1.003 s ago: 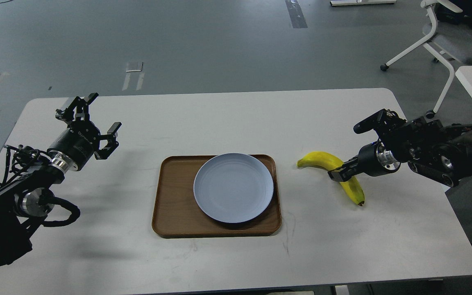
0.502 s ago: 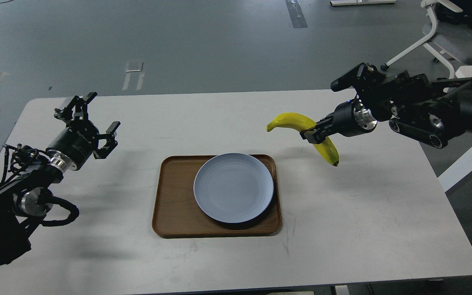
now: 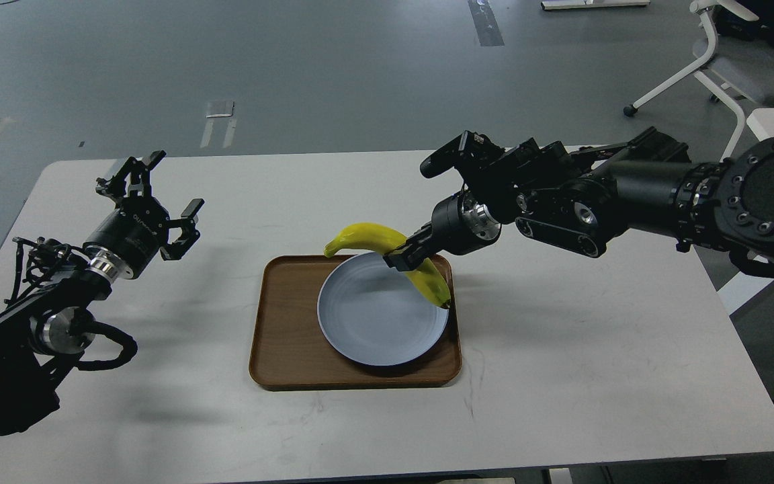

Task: Place banana on plate with both arms
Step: 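Lift the banana with the right gripper and lower it onto the plate, then open the right gripper and raise it away from the banana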

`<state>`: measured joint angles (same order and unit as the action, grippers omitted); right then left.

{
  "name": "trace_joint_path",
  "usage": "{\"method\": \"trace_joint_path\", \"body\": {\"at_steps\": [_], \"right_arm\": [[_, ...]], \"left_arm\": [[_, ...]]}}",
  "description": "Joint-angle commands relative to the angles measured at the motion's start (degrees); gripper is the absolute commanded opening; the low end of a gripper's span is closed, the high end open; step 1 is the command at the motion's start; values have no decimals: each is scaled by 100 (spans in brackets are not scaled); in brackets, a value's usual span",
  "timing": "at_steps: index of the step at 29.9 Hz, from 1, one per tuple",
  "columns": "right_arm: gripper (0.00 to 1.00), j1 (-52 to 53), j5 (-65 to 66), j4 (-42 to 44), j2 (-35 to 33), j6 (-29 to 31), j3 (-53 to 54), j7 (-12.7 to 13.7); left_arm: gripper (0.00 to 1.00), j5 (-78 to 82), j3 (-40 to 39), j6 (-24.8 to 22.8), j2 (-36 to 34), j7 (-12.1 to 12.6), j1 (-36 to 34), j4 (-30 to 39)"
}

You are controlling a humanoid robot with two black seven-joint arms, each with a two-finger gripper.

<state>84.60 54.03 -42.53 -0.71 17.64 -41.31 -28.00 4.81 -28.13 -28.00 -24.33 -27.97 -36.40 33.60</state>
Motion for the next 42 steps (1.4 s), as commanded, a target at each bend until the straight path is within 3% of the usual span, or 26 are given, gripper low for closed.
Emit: {"method": "trace_joint_path", "body": {"at_steps": [1,12,16,23,25,30,34,42], "right_arm": [[0,-22,-279,0,71,99,-70,0],[2,-260,-340,43,71,91,-237,0],[37,-304,-551,52,71,99,-237,0],[74,-304,-683,96,71,100,-237,0],[100,-312,-910,131,71,108,-228,0],[100,-295,-1140,175,71,100,-115,0],[100,-269,-1325,263,-404,91,387,0],[100,-1434,-1948,237,-2309,29,3212,0]], "left_arm": [[98,-16,1,0,34,-3,-8,-3],[98,-16,1,0,60,-3,-16,-20],[98,-16,1,0,51,-3,-16,-20],[98,-24,-8,0,51,-3,-16,-20],[98,-16,-8,0,60,-3,-16,-20],[98,-16,-8,0,60,-3,-16,-20],[98,-16,-8,0,42,-3,-16,-20],[98,-16,-8,0,51,-3,10,-20]]}}
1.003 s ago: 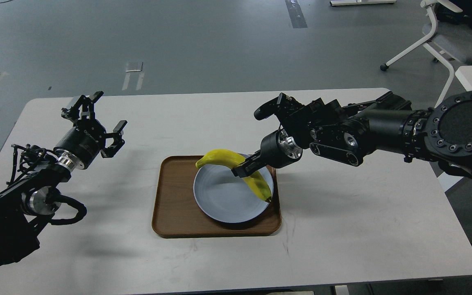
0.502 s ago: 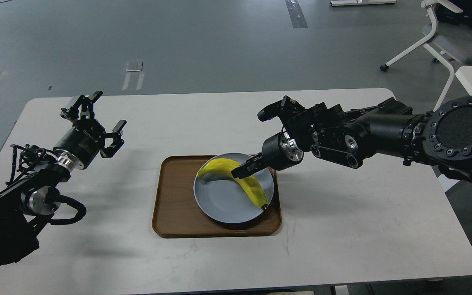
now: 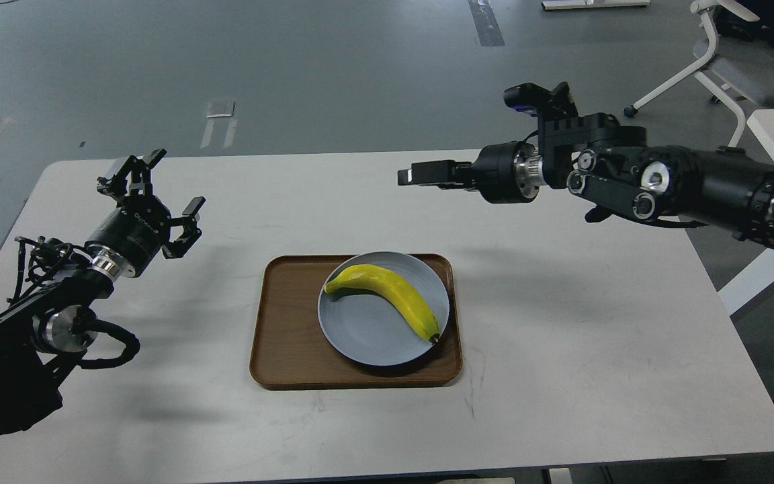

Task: Place banana on plate with both arms
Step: 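Open the right gripper and raise it away from the banana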

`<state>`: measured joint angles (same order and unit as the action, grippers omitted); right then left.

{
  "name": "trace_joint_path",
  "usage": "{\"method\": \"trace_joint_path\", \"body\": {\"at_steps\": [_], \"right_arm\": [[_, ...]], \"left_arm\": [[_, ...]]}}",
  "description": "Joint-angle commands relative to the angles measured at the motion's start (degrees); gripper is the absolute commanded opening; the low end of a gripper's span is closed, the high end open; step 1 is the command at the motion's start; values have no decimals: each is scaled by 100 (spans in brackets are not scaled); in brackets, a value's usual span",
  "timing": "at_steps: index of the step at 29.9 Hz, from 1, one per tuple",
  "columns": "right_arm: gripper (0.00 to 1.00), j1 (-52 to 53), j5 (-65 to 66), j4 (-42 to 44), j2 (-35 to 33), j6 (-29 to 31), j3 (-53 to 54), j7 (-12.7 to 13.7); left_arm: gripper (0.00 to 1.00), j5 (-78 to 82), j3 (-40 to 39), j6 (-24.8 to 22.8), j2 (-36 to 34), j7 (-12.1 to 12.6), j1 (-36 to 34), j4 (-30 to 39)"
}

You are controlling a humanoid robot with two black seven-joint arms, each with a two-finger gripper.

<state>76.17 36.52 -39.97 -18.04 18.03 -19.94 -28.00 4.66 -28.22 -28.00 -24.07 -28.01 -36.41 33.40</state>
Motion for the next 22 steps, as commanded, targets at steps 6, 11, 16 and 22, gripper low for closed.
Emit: {"method": "trace_joint_path", "body": {"at_steps": [6,11,16,22], "right_arm": [[100,-2097,-743,-37,-1034,25,2961,0],[100,-3176,-1707,-81,-1070,25,3874,0],[100,-3433,-2455,-125,-999,60,3963,0],[100,-3556,-2536,-283,-947,78,3963,0]], "left_arm": [[98,0,1,0,122,1,29,-9],[98,70,27,0,244,1,37,-114],[98,79,63,0,245,1,37,-140],[98,79,71,0,245,1,37,-140]]}}
